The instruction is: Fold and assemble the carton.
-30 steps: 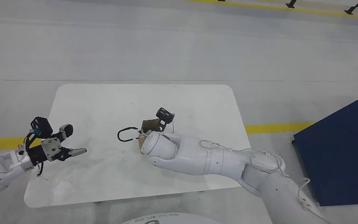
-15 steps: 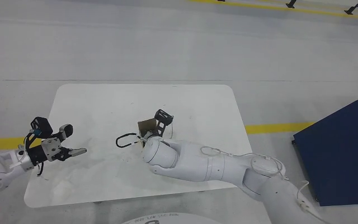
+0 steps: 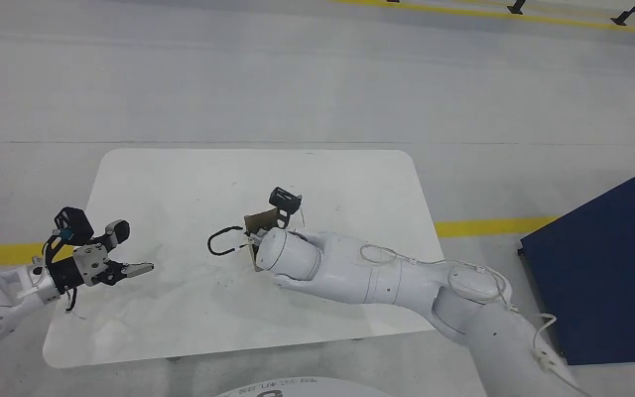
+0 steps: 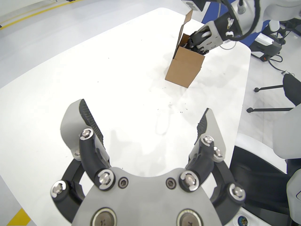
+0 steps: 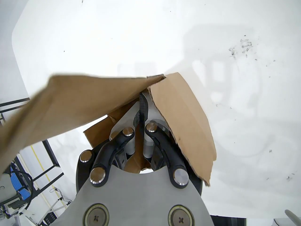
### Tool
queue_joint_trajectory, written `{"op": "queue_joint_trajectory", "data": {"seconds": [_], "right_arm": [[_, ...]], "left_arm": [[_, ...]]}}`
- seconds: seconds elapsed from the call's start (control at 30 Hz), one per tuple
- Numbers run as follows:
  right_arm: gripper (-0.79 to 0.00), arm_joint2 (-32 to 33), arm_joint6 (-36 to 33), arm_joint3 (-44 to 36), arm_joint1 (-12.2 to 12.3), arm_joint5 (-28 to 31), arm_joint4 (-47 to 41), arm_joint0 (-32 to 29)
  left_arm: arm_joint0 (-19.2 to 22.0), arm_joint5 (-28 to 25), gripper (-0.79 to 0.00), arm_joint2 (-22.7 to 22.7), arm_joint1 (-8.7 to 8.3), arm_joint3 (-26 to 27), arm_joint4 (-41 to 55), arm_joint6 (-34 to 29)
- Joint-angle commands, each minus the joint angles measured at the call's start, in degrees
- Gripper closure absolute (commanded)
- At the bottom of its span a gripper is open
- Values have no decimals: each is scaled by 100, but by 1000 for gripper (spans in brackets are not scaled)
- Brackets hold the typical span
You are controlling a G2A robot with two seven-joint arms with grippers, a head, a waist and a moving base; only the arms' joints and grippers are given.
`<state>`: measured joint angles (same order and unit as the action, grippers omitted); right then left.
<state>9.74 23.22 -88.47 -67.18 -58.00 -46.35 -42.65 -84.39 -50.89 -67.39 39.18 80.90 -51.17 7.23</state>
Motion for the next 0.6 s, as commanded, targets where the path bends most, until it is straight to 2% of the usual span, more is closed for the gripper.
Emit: {"op": "queue_joint_trajectory", "data": {"seconds": [0.0,0.23,0.57], "right_arm": [[0,0,-437,252,-56,0,272,33],[0,0,-1752,902,-332,0,1332,89],[0,0,-2896,1845,-734,0,2095,251]], "left_arm": [[0,0,-785,0,0,0,0,0],[0,0,-785,0,0,0,0,0],[0,0,-785,0,0,0,0,0]]}}
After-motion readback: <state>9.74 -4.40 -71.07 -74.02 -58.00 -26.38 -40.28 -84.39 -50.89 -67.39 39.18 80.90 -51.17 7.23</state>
